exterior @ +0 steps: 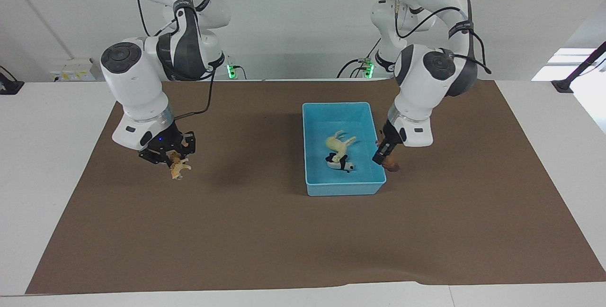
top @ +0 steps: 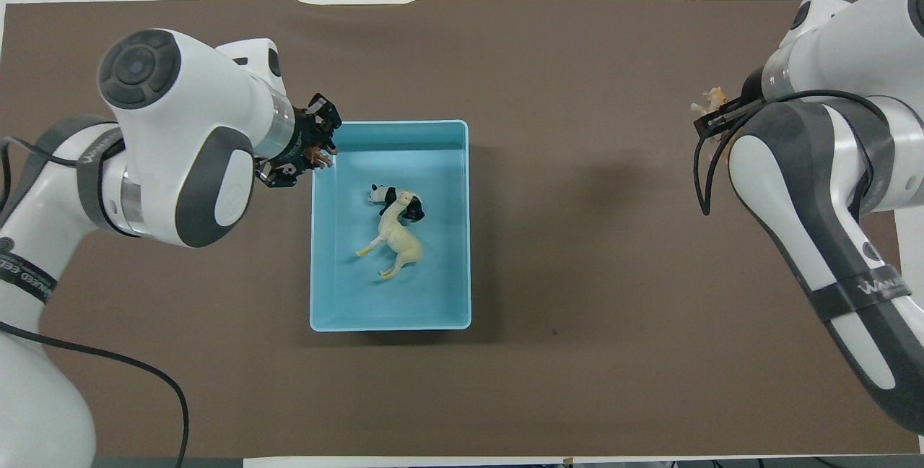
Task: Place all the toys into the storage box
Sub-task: 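Carry the brown lion into the box with the left gripper and release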
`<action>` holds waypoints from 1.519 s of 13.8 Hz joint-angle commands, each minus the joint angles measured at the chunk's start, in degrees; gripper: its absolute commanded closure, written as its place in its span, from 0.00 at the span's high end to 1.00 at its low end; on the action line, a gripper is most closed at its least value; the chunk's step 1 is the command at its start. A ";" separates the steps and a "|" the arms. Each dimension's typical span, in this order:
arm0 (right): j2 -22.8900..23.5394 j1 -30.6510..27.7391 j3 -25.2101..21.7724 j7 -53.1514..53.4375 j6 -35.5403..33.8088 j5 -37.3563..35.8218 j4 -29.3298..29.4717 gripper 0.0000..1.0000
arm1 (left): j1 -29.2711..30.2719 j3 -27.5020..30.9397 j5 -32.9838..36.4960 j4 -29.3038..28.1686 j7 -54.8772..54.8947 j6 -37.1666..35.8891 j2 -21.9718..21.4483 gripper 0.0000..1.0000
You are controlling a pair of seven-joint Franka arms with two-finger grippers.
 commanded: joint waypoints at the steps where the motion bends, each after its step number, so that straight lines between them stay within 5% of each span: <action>1: -0.50 -0.57 0.63 0.70 -1.72 0.30 0.87 0.00 | -2.99 1.04 -1.11 -5.35 -2.62 2.55 -3.35 0.00; 2: -0.59 -0.57 0.63 0.70 -1.81 0.30 0.87 0.00 | -3.35 0.95 -1.11 -5.44 -3.07 1.59 -3.53 0.11; 3: -1.03 -0.57 0.72 0.70 -1.90 0.38 0.87 0.00 | -3.79 1.04 -1.11 -5.44 -3.16 0.98 -3.71 0.37; 4: -1.03 -0.57 0.72 0.70 -1.90 0.39 0.87 0.00 | -4.06 1.04 -1.11 -5.18 -3.25 0.62 -3.71 0.78; 5: -1.12 -0.57 0.72 0.70 -1.90 0.39 0.87 0.00 | -4.15 1.12 -1.02 -4.65 -3.42 -0.51 -3.88 1.00; 9: -1.47 -0.31 1.24 3.41 -2.16 0.39 0.96 0.00 | 2.07 2.27 0.91 -3.68 0.07 -10.44 -13.96 1.00; 12: -0.94 2.04 6.32 15.05 -5.93 0.21 5.07 0.00 | 10.67 2.53 1.35 -2.20 15.06 -19.03 -20.65 1.00; 16: -0.16 17.24 6.60 35.39 -5.06 0.91 7.62 0.00 | 21.32 2.44 2.31 5.09 38.18 -28.82 -20.15 1.00; 19: 7.11 25.86 6.34 44.70 -3.67 2.15 14.29 0.00 | 22.13 2.62 6.45 5.54 52.25 -31.88 -19.36 1.00; 21: 12.30 29.90 6.26 48.23 1.16 1.88 16.07 0.00 | 21.43 2.44 7.50 12.71 54.49 -36.71 -13.49 1.00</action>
